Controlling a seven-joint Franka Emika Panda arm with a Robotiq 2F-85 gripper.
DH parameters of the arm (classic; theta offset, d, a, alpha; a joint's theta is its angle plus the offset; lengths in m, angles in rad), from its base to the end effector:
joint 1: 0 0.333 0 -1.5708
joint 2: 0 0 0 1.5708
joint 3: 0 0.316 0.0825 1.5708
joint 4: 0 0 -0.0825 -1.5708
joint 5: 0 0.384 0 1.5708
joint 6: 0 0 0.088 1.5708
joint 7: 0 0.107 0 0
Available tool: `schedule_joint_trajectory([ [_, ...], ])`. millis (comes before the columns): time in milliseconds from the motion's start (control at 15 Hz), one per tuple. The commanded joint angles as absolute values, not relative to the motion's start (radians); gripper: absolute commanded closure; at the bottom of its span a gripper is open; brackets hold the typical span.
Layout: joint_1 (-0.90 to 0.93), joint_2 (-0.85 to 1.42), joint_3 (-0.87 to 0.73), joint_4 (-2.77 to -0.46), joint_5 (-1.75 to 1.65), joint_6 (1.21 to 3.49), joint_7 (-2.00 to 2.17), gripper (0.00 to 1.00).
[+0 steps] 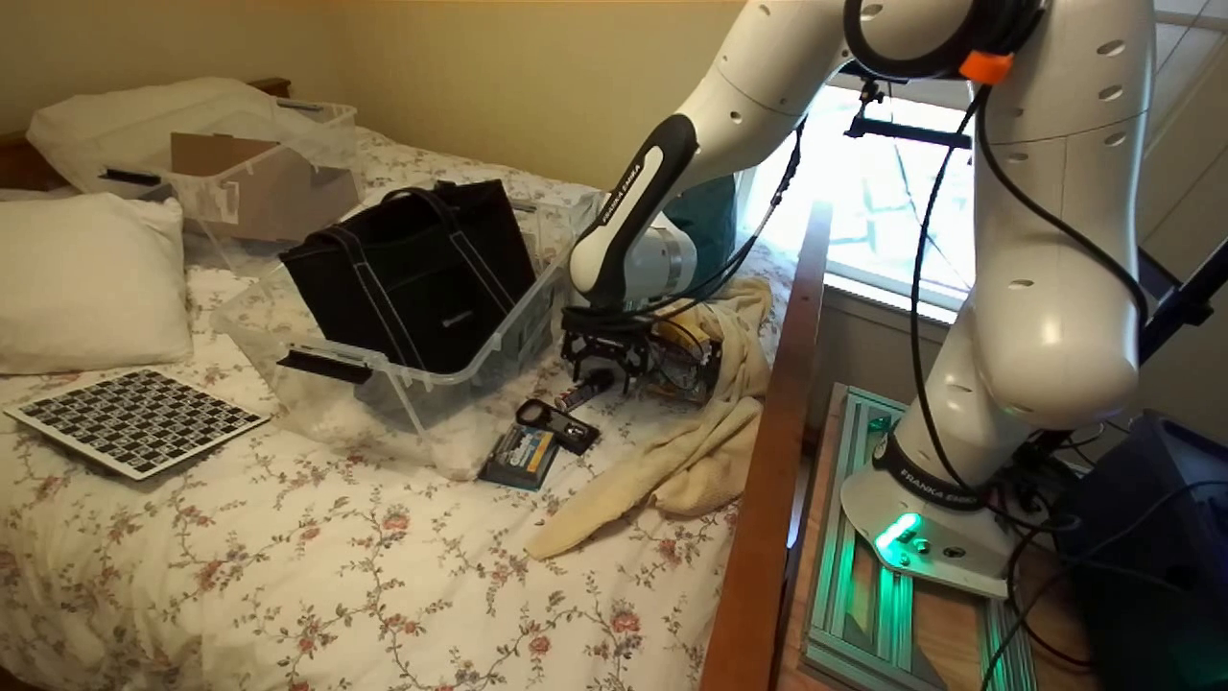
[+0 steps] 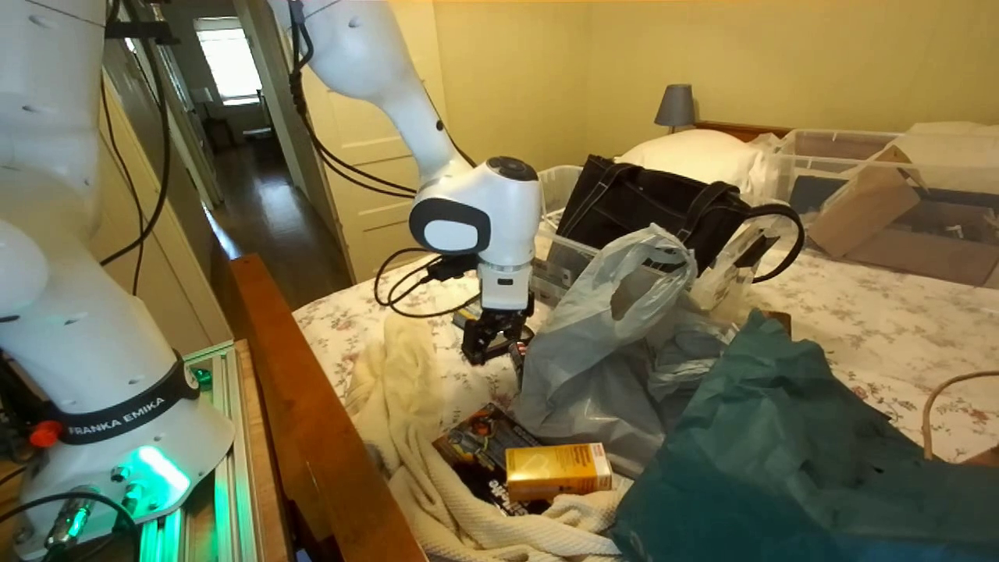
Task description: Pick up the small bottle with the black lid and place it in the shopping bag
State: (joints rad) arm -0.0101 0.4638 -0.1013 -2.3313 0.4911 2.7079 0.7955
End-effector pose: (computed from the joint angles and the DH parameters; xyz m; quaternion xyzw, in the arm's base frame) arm 0.4929 -0.0755 0.1319 -0.7773 0.6240 0.0581 0.0542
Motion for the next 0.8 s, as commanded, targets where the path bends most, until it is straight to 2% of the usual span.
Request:
schedule_joint_trajectory([
  [0, 0.042, 0.549, -0.142, -2.259, 0.435, 2.749, 0.922, 0.00],
  [267, 0.058, 0.611, -0.144, -2.202, 0.421, 2.773, 0.993, 0.00],
  [333, 0.061, 0.625, -0.145, -2.187, 0.418, 2.769, 1.007, 0.09],
  [400, 0.062, 0.640, -0.144, -2.173, 0.417, 2.761, 1.017, 0.24],
  [533, 0.063, 0.665, -0.144, -2.148, 0.413, 2.753, 1.031, 0.34],
  [600, 0.065, 0.679, -0.146, -2.134, 0.409, 2.747, 1.039, 0.50],
  [733, 0.061, 0.702, -0.143, -2.108, 0.402, 2.736, 1.047, 0.62],
])
